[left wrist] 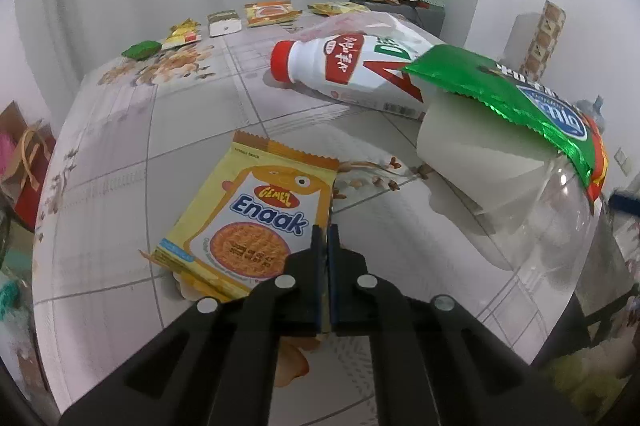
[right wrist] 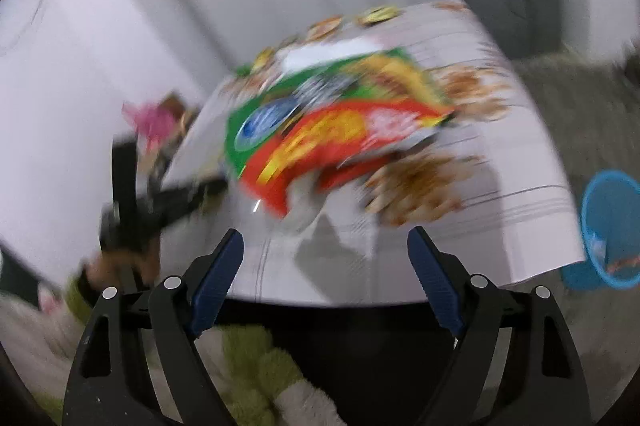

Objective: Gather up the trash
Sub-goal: 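Grasp the clear plastic cup with the right tool and lift it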

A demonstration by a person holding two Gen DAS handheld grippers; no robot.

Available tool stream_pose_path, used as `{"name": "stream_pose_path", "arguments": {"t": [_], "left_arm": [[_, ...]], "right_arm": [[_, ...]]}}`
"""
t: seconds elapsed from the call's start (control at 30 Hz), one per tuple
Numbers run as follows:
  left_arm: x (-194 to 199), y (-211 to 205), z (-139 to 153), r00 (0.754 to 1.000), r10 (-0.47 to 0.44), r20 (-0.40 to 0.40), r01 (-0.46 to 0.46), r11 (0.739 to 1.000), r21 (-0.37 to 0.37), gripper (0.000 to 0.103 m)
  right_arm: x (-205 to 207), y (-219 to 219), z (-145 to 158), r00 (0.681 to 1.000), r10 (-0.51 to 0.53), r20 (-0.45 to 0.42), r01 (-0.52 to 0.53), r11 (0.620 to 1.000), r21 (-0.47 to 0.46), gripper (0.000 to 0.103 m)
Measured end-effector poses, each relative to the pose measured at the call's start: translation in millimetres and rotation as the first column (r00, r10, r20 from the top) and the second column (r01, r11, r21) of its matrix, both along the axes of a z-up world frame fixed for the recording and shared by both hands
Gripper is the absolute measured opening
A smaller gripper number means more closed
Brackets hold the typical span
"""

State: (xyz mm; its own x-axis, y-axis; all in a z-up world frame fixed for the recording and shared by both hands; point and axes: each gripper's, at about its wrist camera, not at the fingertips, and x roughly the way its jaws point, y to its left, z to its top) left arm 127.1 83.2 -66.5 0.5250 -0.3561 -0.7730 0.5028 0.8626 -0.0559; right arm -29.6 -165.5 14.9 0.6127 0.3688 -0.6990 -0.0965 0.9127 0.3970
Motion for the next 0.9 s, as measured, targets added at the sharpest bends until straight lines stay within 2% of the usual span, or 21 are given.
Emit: {"name": "stream_pose_path", "arguments": {"t": [0.13,0.3,0.43,0.53,0.7,0.9], "left_arm": [[2,2,-1,1.0,0.006,-0.007,-0.006,1.0,-0.013,0.001],[1,5,-1,1.0,0.02,-0.01,-0.02,0.999,-0.033,0.001],[1,10,-1,0.999,0.044,-0.017,-0.045,0.997,-0.059,0.001],[-1,11,-1,0.999,0.046,-0.014,-0.047,0.997,-0.058,0.001],[-2,15,-1,0.998,0.056,-0.015,-0.057,0.997,-0.06,0.0],[-6,19,0,0.997,0.071,-0.023,-0.072,0.996,-0.06,0.0]], "right_arm": [[18,37,-8,0.998,0.055,0.01,-0.054,0.998,-0.041,0.081],[45,61,-16,1.0,0.009,0.025,-0.006,0.993,-0.115,0.083],[57,63,-22,1.0,-0.017,-0.016,0.015,0.995,-0.102,0.08],[62,59,-28,0.998,-0.014,-0.066,0.009,0.997,-0.077,0.063],[50,60,-24,0.995,0.011,-0.1,-0.018,0.998,-0.062,0.062],[37,52,-21,0.982,0.039,-0.182,-0.031,0.998,0.045,0.062]]}}
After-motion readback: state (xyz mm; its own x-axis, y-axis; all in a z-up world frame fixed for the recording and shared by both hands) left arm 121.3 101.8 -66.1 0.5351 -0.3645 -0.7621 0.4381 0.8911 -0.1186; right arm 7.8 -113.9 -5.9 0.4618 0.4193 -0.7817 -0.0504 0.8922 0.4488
